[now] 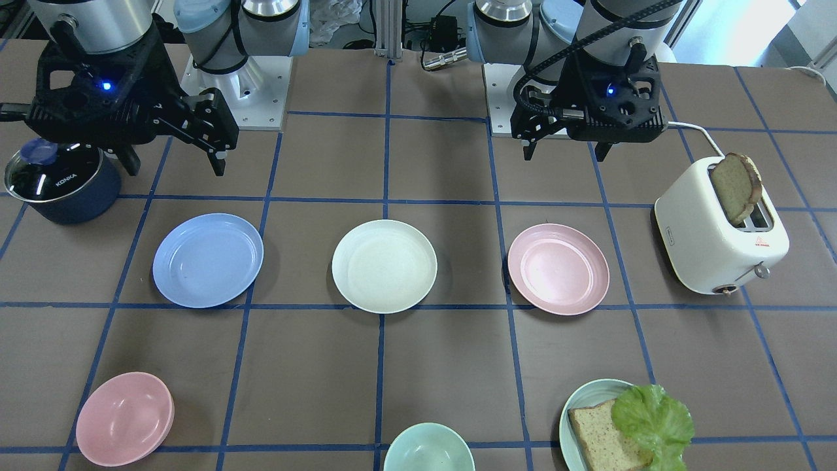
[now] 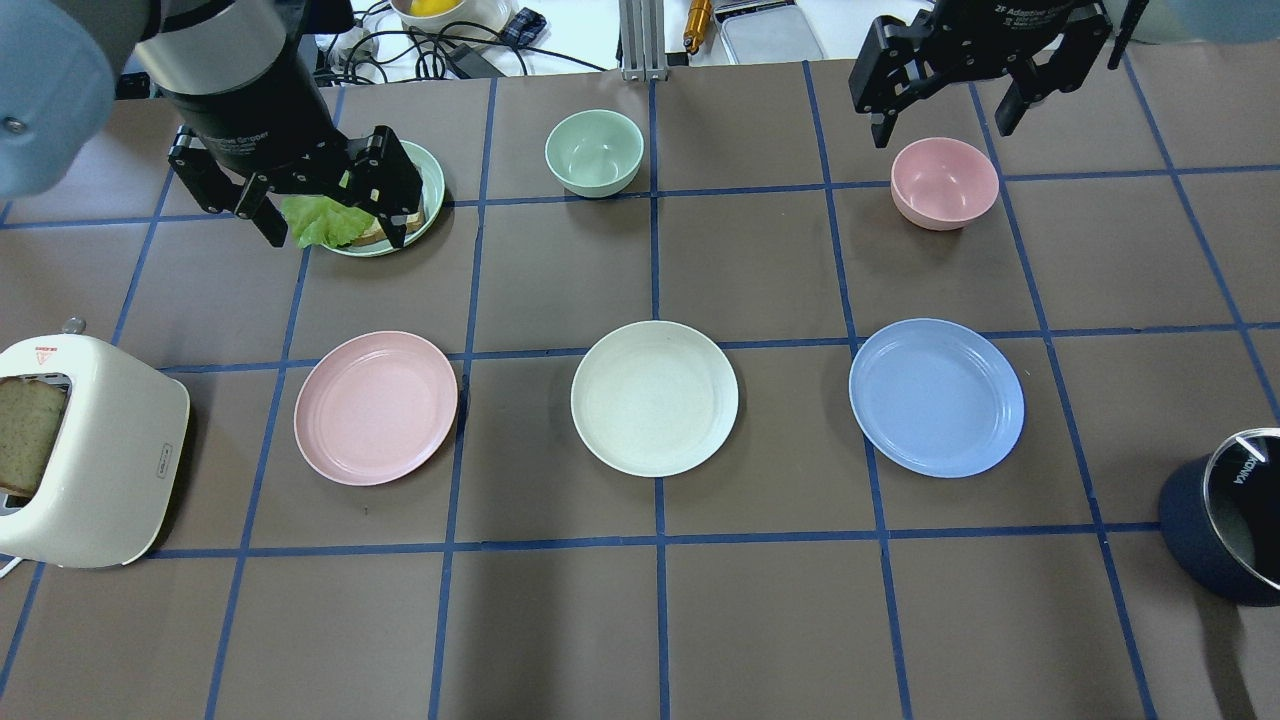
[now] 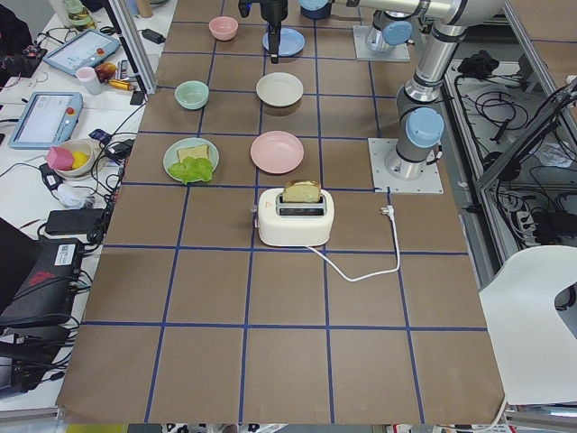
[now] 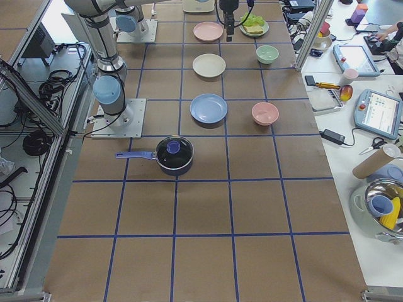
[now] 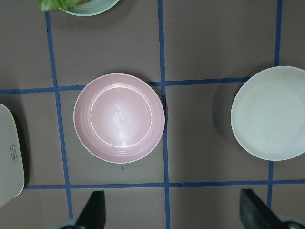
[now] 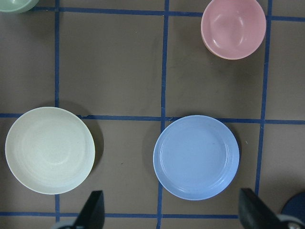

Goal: Stack three plates with pink and blue
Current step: 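Raise the left gripper from the sandwich plate toward the pink plate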

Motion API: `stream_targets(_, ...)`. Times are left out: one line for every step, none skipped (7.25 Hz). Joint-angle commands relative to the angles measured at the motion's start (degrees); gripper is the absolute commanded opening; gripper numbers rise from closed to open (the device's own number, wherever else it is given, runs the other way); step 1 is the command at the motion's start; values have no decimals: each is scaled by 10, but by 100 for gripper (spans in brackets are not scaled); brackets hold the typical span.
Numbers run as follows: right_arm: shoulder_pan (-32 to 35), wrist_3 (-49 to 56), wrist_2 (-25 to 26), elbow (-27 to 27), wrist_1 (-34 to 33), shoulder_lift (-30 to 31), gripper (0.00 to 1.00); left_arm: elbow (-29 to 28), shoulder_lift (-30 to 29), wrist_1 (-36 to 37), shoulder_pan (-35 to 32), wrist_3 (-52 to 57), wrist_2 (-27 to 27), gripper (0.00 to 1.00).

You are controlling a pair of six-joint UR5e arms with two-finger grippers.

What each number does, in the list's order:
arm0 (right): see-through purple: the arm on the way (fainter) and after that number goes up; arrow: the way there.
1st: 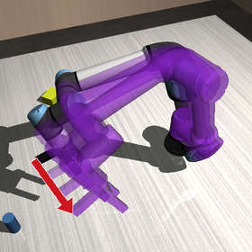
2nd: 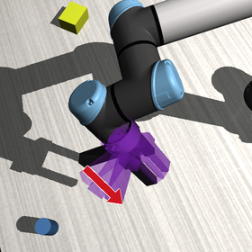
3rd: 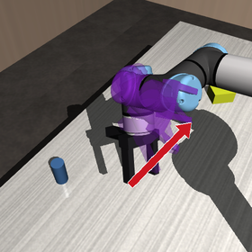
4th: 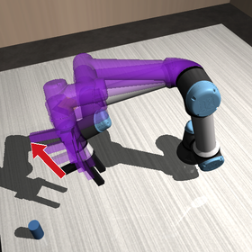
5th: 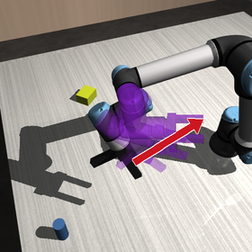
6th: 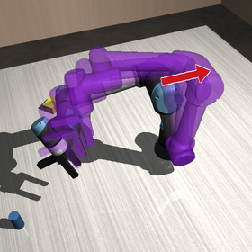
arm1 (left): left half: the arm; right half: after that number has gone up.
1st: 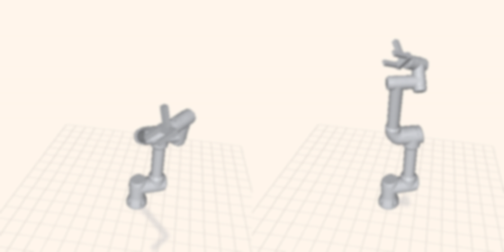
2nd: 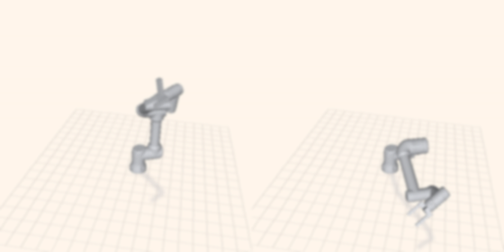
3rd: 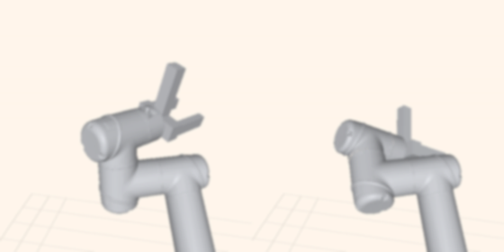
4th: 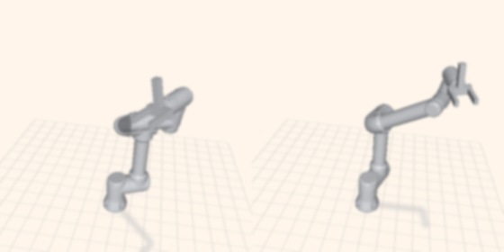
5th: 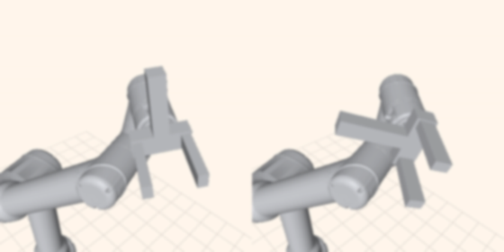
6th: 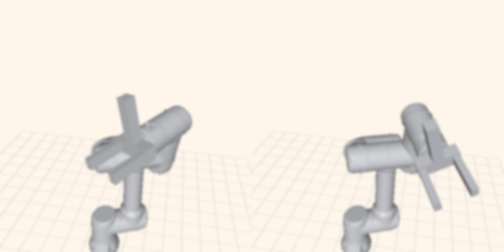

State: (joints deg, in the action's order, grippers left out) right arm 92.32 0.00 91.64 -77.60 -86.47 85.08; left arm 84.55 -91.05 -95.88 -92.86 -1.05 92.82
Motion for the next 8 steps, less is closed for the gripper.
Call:
stream_targets(1,0,-1,0,0,1,100,0,0,1,0,0,0,100)
stream_targets(1,0,-1,-1,0,3,100,0,0,1,-1,0,-1,100)
stream_targets(1,0,0,-1,1,0,100,1,0,0,-5,-1,1,100)
stream_targets(1,0,-1,0,-2,3,100,1,-1,-1,-7,-1,1,100)
stream_targets(1,0,0,-1,1,0,100,10,3,-2,-7,-1,1,100)
stream_targets(1,0,0,-1,1,0,100,26,11,7,-7,0,1,100)
stream_targets(1,0,1,-1,1,0,100,29,15,7,-7,0,1,100)
stream_targets(1,2,0,-1,1,0,100,28,13,8,-6,0,1,100)
